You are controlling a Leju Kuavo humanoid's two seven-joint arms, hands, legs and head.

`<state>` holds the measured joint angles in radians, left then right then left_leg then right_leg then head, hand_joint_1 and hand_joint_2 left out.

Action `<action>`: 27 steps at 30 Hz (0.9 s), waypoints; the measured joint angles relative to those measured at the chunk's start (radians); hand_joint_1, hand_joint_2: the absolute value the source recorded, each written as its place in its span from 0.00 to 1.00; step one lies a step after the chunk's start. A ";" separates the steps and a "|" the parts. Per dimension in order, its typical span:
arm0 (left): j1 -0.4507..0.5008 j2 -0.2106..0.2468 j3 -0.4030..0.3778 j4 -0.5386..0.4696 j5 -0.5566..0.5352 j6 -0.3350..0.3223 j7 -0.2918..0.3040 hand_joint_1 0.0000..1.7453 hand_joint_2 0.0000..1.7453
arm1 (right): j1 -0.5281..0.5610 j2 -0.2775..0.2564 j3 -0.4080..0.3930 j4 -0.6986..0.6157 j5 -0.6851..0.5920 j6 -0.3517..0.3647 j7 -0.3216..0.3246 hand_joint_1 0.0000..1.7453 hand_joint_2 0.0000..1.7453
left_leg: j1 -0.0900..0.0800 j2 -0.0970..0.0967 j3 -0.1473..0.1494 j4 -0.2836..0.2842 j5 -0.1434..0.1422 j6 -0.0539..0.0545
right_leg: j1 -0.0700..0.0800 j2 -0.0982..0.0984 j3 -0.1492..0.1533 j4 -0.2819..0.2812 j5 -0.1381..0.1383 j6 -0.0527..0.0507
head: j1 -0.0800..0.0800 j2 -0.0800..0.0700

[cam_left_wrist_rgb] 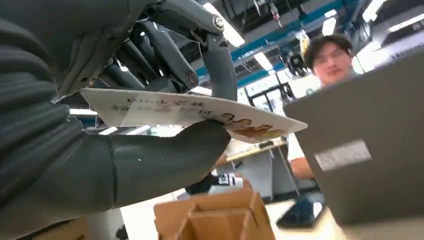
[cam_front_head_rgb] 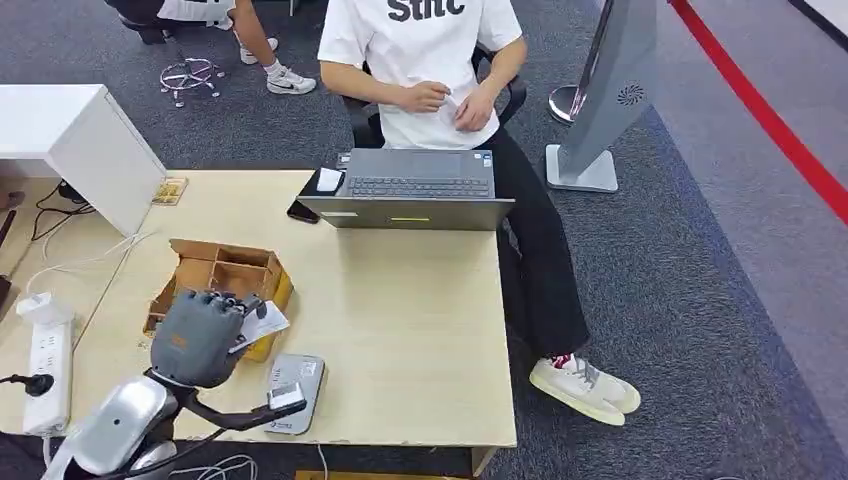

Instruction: Pass the card to the sensor for recognition and then transmit it.

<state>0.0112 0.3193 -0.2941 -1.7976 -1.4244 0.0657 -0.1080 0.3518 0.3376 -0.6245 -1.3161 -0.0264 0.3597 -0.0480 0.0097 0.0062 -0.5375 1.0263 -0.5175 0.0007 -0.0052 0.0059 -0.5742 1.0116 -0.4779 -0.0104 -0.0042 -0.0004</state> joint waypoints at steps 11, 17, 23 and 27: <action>0.038 -0.005 -0.048 0.076 -0.009 -0.055 0.004 1.00 1.00 | -0.019 0.000 -0.005 0.008 0.022 0.013 0.001 0.00 1.00 | 0.000 0.000 0.000 0.000 0.000 0.000 | 0.000 0.000 0.000 0.000 0.000 0.000 | 0.000 0.000; 0.060 -0.008 -0.050 0.131 -0.006 -0.108 0.046 1.00 1.00 | -0.030 0.000 -0.010 0.010 0.035 0.016 0.013 0.00 1.00 | 0.000 0.000 0.000 0.000 0.000 0.000 | 0.000 0.000 0.000 0.000 0.000 0.000 | 0.000 0.000; 0.072 -0.008 -0.053 0.161 0.013 -0.147 0.068 1.00 1.00 | -0.038 0.000 -0.017 0.011 0.049 0.019 0.020 0.00 1.00 | 0.000 0.000 -0.001 0.000 0.000 0.000 | 0.000 -0.001 0.000 0.000 0.000 0.000 | 0.000 0.000; 0.072 -0.008 -0.053 0.162 0.014 -0.148 0.069 1.00 1.00 | -0.038 0.000 -0.018 0.011 0.049 0.019 0.020 0.00 1.00 | 0.000 0.000 -0.001 0.000 0.000 0.000 | 0.000 -0.001 0.000 0.000 0.000 0.000 | 0.000 0.000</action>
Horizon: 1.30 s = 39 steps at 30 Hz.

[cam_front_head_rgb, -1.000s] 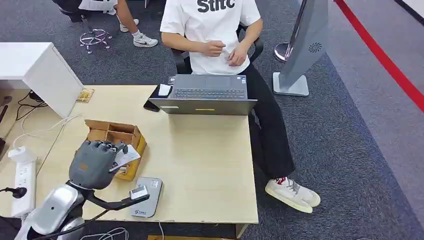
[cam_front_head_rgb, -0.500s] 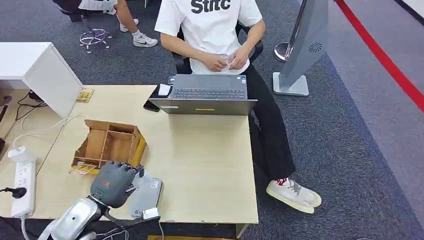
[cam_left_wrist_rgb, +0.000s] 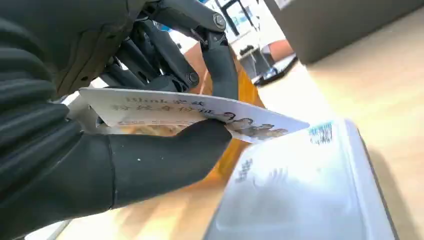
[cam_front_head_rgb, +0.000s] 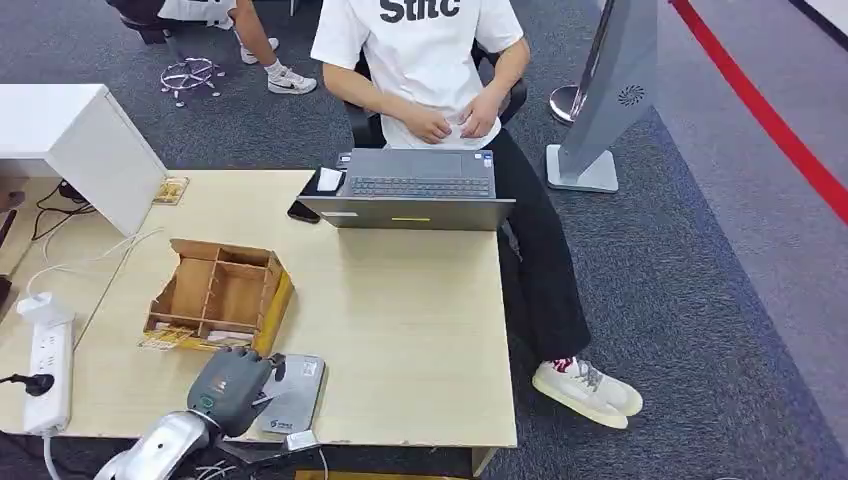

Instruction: Pass the card to the sensor for recognition and then transmit it.

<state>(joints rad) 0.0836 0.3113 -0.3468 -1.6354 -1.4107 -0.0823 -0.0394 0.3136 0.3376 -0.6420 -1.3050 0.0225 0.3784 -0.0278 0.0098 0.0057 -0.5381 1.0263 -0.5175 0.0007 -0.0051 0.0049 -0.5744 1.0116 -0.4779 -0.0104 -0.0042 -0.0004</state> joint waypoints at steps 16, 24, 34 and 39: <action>-0.024 -0.002 -0.030 0.046 -0.043 -0.050 0.024 1.00 1.00 | -0.020 0.000 -0.016 0.016 0.005 0.009 -0.002 0.00 1.00 | 0.000 0.000 0.001 0.000 0.000 -0.001 | 0.000 0.000 0.000 0.000 0.000 0.000 | 0.000 0.000; -0.124 -0.027 -0.034 -0.013 -0.053 -0.037 0.025 1.00 1.00 | -0.013 0.000 -0.013 0.018 -0.016 -0.010 -0.015 0.00 1.00 | 0.000 -0.003 0.000 0.000 0.001 0.000 | 0.000 -0.003 0.000 0.000 0.001 0.000 | 0.000 0.000; -0.191 -0.054 -0.034 -0.077 -0.043 -0.045 0.024 1.00 1.00 | 0.001 0.000 -0.007 0.018 -0.027 -0.019 -0.017 0.00 1.00 | 0.000 -0.002 0.001 0.000 0.001 0.000 | 0.000 -0.002 0.000 0.000 0.001 -0.001 | 0.000 0.000; -0.191 -0.060 -0.034 -0.085 -0.042 -0.044 0.024 1.00 1.00 | 0.003 0.000 -0.007 0.018 -0.027 -0.021 -0.017 0.00 1.00 | 0.000 -0.002 0.000 0.000 0.001 0.000 | 0.000 -0.002 0.000 0.000 0.001 -0.001 | 0.000 0.000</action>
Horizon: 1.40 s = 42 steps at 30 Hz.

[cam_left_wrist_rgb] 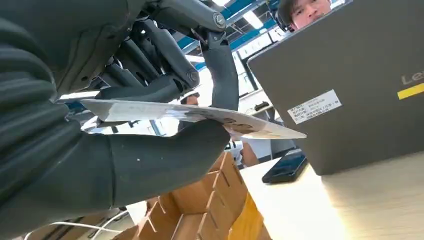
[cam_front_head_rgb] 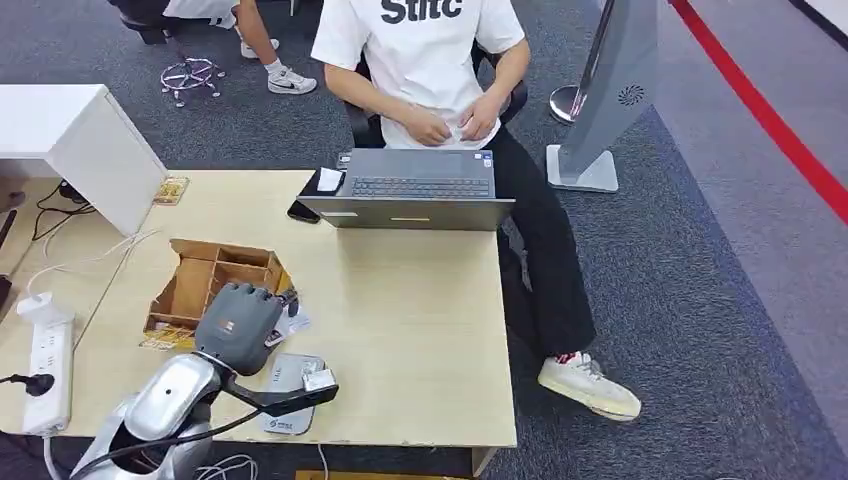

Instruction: Pass the card to the sensor for recognition and then transmit it.

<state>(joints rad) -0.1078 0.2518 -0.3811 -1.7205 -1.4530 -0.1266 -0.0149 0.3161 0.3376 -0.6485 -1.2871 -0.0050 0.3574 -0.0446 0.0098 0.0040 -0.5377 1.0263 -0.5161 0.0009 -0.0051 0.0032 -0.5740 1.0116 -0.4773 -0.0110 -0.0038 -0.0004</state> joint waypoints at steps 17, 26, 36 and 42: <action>-0.154 -0.020 0.159 0.026 0.115 -0.153 0.108 1.00 1.00 | -0.023 0.000 -0.001 0.019 0.040 0.017 0.007 0.00 1.00 | 0.000 0.000 0.000 0.000 0.000 0.000 | 0.000 0.001 0.000 0.001 0.000 0.000 | 0.000 0.000; -0.178 -0.022 0.289 0.134 0.088 -0.152 0.086 1.00 1.00 | -0.050 0.000 -0.018 0.047 0.066 0.033 0.008 0.00 1.00 | 0.000 0.000 0.000 0.000 0.001 -0.001 | 0.000 0.001 0.000 0.001 0.000 0.000 | 0.000 0.000; -0.181 -0.034 0.323 0.160 0.064 -0.125 0.069 1.00 1.00 | -0.055 0.000 -0.029 0.071 0.072 0.034 -0.011 0.00 1.00 | 0.000 0.000 0.000 0.000 0.001 -0.001 | 0.000 0.001 0.000 0.000 0.000 0.000 | 0.000 0.000; -0.183 -0.040 0.333 0.161 0.063 -0.114 0.068 1.00 1.00 | -0.057 0.000 -0.029 0.080 0.072 0.033 -0.012 0.00 1.00 | 0.000 0.000 0.000 0.000 0.001 -0.001 | 0.000 0.001 0.000 0.001 0.000 0.000 | 0.000 0.000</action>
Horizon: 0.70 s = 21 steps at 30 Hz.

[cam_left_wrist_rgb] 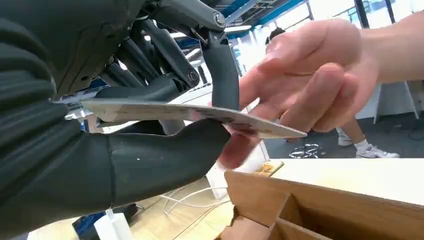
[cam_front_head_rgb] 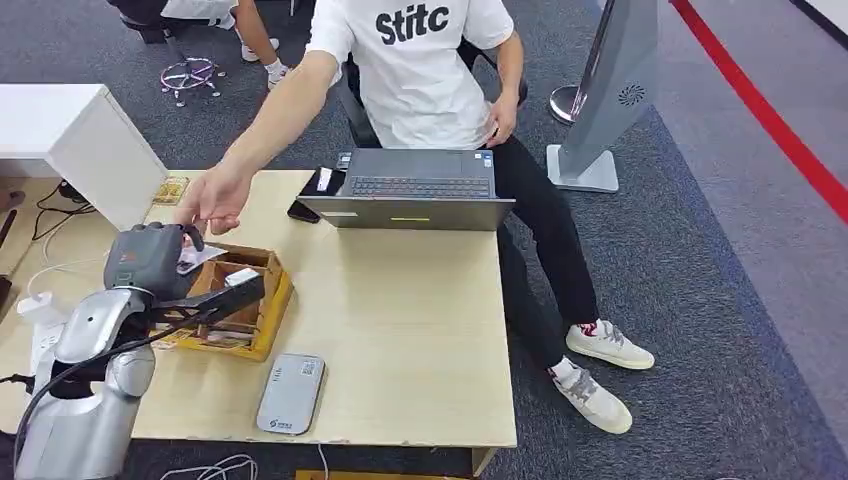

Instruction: Pass the card to the sensor for recognition and then transmit it.

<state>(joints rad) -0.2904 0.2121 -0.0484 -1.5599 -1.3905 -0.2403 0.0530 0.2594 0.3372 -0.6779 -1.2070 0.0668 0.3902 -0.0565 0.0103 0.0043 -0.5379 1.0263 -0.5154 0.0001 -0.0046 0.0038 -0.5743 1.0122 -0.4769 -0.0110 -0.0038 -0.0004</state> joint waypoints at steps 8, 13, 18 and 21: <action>-0.006 -0.008 0.005 0.000 -0.002 0.007 -0.002 1.00 1.00 | -0.001 0.000 -0.002 0.006 -0.003 0.000 -0.001 0.00 1.00 | 0.000 0.000 0.000 0.000 0.000 0.000 | 0.000 0.000 0.000 0.000 0.000 0.000 | 0.000 0.000; -0.016 -0.014 0.012 0.000 -0.007 0.013 -0.002 0.00 1.00 | -0.001 0.000 -0.003 0.008 -0.003 -0.002 -0.001 0.00 1.00 | 0.000 0.001 0.000 0.000 0.000 0.000 | 0.000 0.002 0.000 0.000 0.000 0.000 | 0.000 0.000; -0.019 -0.015 0.013 0.000 -0.011 0.013 -0.005 0.00 1.00 | -0.001 0.000 -0.003 0.009 -0.003 -0.002 -0.002 0.00 1.00 | 0.000 0.000 -0.001 0.000 -0.001 0.001 | 0.000 0.000 0.000 0.000 0.000 0.000 | 0.000 0.000; -0.013 -0.016 0.013 -0.002 -0.003 0.027 -0.027 0.00 1.00 | -0.001 0.000 -0.003 0.010 -0.010 -0.003 -0.006 0.00 1.00 | 0.000 -0.001 -0.001 0.000 -0.001 0.001 | 0.000 -0.001 0.000 0.000 0.000 0.000 | 0.000 0.000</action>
<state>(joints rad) -0.3029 0.1961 -0.0359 -1.5614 -1.3932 -0.2137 0.0264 0.2585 0.3372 -0.6809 -1.1967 0.0569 0.3872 -0.0629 0.0102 0.0036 -0.5393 1.0263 -0.5161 0.0008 -0.0046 0.0032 -0.5746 1.0121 -0.4774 -0.0110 -0.0034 -0.0004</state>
